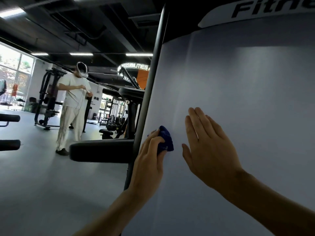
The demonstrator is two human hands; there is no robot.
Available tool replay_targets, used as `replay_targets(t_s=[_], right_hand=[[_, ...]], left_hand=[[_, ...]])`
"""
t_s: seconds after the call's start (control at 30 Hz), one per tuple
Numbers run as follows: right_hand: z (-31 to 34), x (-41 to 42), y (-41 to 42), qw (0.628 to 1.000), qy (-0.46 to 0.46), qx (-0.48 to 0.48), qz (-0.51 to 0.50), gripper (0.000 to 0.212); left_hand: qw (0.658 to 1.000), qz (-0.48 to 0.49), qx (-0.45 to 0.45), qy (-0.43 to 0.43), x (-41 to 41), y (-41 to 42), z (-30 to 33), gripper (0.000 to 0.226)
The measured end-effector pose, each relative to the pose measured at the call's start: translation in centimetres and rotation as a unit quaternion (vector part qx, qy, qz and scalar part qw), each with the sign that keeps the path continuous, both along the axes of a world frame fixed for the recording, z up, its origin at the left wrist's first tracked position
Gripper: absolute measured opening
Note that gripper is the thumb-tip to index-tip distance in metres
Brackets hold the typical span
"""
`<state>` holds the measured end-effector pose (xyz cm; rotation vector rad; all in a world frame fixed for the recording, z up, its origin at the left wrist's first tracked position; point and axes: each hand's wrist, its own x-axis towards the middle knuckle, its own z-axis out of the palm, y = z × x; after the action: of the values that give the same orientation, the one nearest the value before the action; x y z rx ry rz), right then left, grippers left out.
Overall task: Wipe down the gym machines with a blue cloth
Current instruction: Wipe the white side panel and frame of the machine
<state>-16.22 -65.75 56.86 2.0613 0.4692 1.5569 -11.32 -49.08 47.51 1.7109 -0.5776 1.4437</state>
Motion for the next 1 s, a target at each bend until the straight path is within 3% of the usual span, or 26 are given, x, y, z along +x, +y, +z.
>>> replay_targets(t_s=[0.13,0.23,0.57,0.63,0.83,0.93,1.0], right_hand=[[0.9,-0.6,0.4,1.000,0.007,0.001,0.015,0.068],[1.4,-1.4,0.4,1.000,0.019,-0.008,0.007,0.062],[1.7,-0.9,0.3,0.998,0.025,-0.030,0.043,0.060],[1.8,-0.6,0.1,0.998,0.026,-0.044,0.044,0.060],[4.6,-0.1,0.2,0.996,0.015,-0.072,0.056,0.043],[5.8,0.0,0.0,0.997,0.007,-0.056,0.056,0.049],[5.6,-0.1,-0.2,0.998,0.000,-0.050,0.048,0.055]], left_hand=[[0.999,0.021,0.007,0.028,-0.5,0.6,0.6,0.039],[0.998,0.026,0.021,0.060,-1.1,0.9,1.0,0.056],[0.998,0.035,0.043,0.000,0.7,1.4,0.1,0.059],[0.998,0.031,0.045,-0.012,1.4,2.3,1.7,0.065],[0.999,-0.018,-0.011,0.047,4.3,6.1,12.6,0.052],[0.999,-0.037,0.009,0.020,4.9,6.6,15.7,0.052],[0.999,-0.032,0.026,-0.016,4.9,6.2,14.6,0.051]])
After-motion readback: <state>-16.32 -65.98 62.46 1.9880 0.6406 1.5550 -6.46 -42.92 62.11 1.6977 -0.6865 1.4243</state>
